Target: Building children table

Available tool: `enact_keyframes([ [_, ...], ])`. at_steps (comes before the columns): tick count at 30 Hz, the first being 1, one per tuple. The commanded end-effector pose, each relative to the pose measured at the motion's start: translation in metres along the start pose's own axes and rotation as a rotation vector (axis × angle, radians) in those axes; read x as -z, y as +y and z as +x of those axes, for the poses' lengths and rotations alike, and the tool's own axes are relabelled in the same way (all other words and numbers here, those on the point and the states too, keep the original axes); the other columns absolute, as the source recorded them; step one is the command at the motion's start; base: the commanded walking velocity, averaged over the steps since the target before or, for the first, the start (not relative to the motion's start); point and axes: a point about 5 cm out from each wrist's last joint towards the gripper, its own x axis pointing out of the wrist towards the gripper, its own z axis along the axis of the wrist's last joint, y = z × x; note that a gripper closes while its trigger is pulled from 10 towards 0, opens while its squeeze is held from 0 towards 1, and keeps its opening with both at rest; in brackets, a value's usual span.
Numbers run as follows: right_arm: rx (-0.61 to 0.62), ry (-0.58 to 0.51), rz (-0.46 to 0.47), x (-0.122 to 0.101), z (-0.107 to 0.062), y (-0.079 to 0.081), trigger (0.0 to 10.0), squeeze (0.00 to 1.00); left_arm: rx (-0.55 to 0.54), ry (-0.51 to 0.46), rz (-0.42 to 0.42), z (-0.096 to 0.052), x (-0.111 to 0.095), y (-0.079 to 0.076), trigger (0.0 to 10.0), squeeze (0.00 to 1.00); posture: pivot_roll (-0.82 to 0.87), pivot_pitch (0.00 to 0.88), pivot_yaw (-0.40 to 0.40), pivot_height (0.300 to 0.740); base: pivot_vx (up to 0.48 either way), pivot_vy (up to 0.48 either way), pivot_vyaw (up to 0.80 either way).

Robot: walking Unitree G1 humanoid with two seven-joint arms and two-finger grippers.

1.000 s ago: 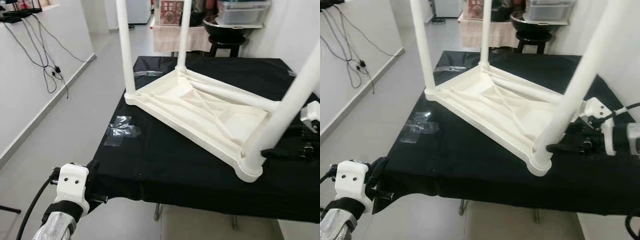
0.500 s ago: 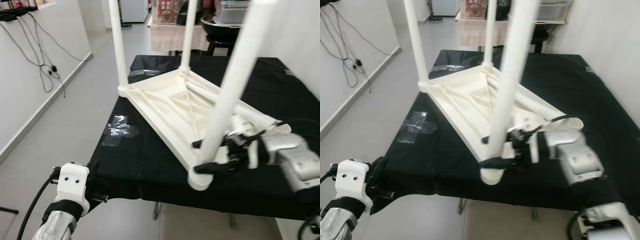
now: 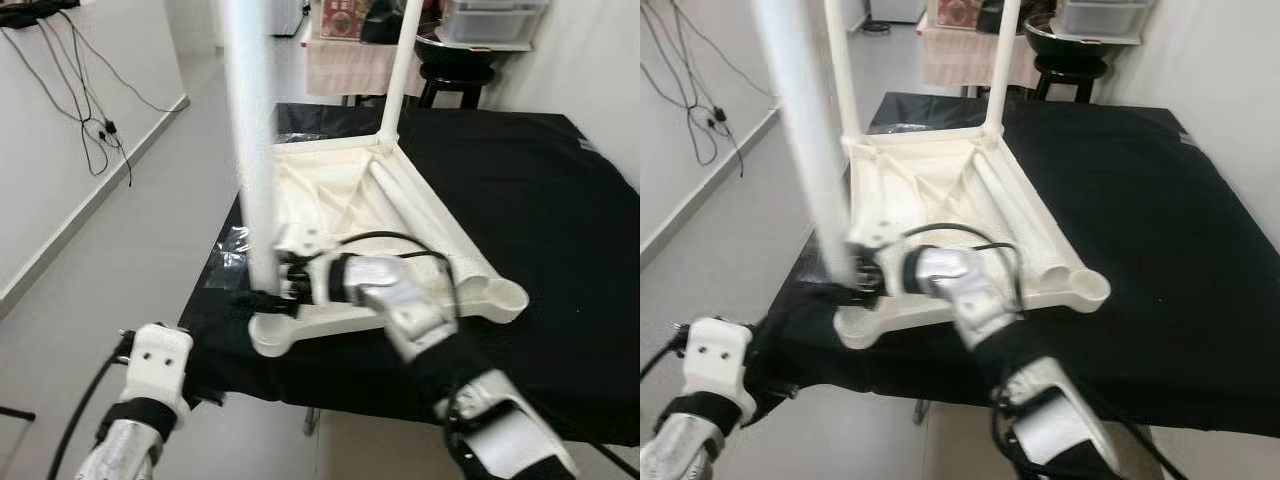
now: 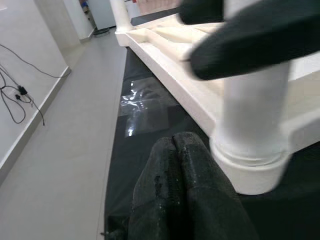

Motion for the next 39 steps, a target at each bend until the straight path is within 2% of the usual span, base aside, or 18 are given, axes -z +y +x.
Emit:
enact_keyframes([
  [1,0.060,0.018,-0.029,-0.001,0.003,-0.006,10.0,0.00,0.004,0.005,0.018,-0.002,-0.002,0.000,10.0,0.00,0.01,0.093,-0.046,0.740,0.000,0.000,0.00],
  [6,0.015,0.010,-0.027,-0.002,-0.003,-0.009,10.0,0.00,0.004,0.010,0.022,-0.003,-0.001,-0.001,10.0,0.00,0.02,0.093,-0.046,0.740,0.000,0.000,0.00],
  [8,-0.094,0.005,-0.051,-0.002,-0.017,-0.012,10.0,0.00,0.012,0.016,0.026,-0.003,0.000,-0.002,10.0,0.00,0.02,0.098,-0.048,0.740,0.000,0.000,0.00],
  [9,-0.094,0.005,-0.051,-0.002,-0.017,-0.012,10.0,0.00,0.012,0.016,0.026,-0.003,0.000,-0.002,10.0,0.00,0.02,0.098,-0.048,0.740,0.000,0.000,0.00],
  [11,-0.257,0.085,-0.096,0.004,-0.049,-0.024,10.0,0.00,0.074,0.027,0.025,-0.005,0.001,-0.009,10.0,0.00,0.01,0.096,-0.051,0.740,0.000,0.000,0.00],
  [13,-0.257,0.085,-0.096,0.004,-0.049,-0.024,10.0,0.00,0.074,0.027,0.025,-0.005,0.001,-0.009,10.0,0.00,0.01,0.096,-0.051,0.740,0.000,0.000,0.00],
  [14,-0.297,0.113,-0.106,0.006,-0.059,-0.028,10.0,0.00,0.094,0.031,0.025,-0.006,0.002,-0.012,10.0,0.00,0.01,0.096,-0.051,0.740,0.000,0.000,0.00],
  [16,-0.297,0.113,-0.106,0.006,-0.059,-0.028,10.0,0.00,0.094,0.031,0.025,-0.006,0.002,-0.012,10.0,0.00,0.01,0.096,-0.051,0.740,0.000,0.000,0.00],
  [17,-0.321,0.171,-0.110,0.008,-0.073,-0.038,10.0,0.00,0.134,0.037,0.024,-0.008,0.003,-0.017,10.0,0.00,0.01,0.095,-0.053,0.740,0.000,0.000,0.00],
  [19,-0.321,0.171,-0.110,0.008,-0.073,-0.038,10.0,0.00,0.134,0.037,0.024,-0.008,0.003,-0.017,10.0,0.00,0.01,0.095,-0.053,0.740,0.000,0.000,0.00],
  [21,-0.281,0.358,-0.118,0.019,-0.092,-0.060,10.0,0.00,0.193,0.048,0.023,-0.012,0.004,-0.026,10.0,0.00,0.02,0.090,-0.053,0.740,0.000,0.000,0.00],
  [22,-0.281,0.358,-0.118,0.019,-0.092,-0.060,10.0,0.00,0.193,0.048,0.023,-0.012,0.004,-0.026,10.0,0.00,0.02,0.090,-0.053,0.740,0.000,0.000,0.00],
  [23,-0.271,0.476,-0.124,0.028,-0.100,-0.066,10.0,0.00,0.208,0.051,0.021,-0.013,0.005,-0.029,10.0,0.00,0.02,0.090,-0.053,0.740,0.000,0.000,0.00],
  [25,-0.271,0.476,-0.124,0.028,-0.100,-0.066,10.0,0.00,0.208,0.051,0.021,-0.013,0.005,-0.029,10.0,0.00,0.02,0.090,-0.053,0.740,0.000,0.000,0.00],
  [27,-0.253,0.679,-0.135,0.047,-0.111,-0.070,10.0,0.00,0.221,0.051,0.021,-0.015,0.005,-0.032,10.0,0.00,0.03,0.087,-0.054,0.740,0.000,0.000,0.00],
  [28,-0.253,0.679,-0.135,0.047,-0.111,-0.070,10.0,0.00,0.221,0.051,0.021,-0.015,0.005,-0.032,10.0,0.00,0.03,0.087,-0.054,0.740,0.000,0.000,0.00],
  [31,-0.227,0.874,-0.179,0.062,-0.122,-0.074,10.0,0.00,0.255,0.046,0.009,-0.017,0.004,-0.038,10.0,0.00,0.04,0.084,-0.058,0.740,0.000,0.000,0.00],
  [39,-0.282,0.897,-0.143,0.057,-0.131,-0.078,10.0,0.00,0.301,0.043,-0.001,-0.019,0.002,-0.044,10.0,0.00,0.04,0.090,-0.058,0.740,0.000,0.000,0.00],
])
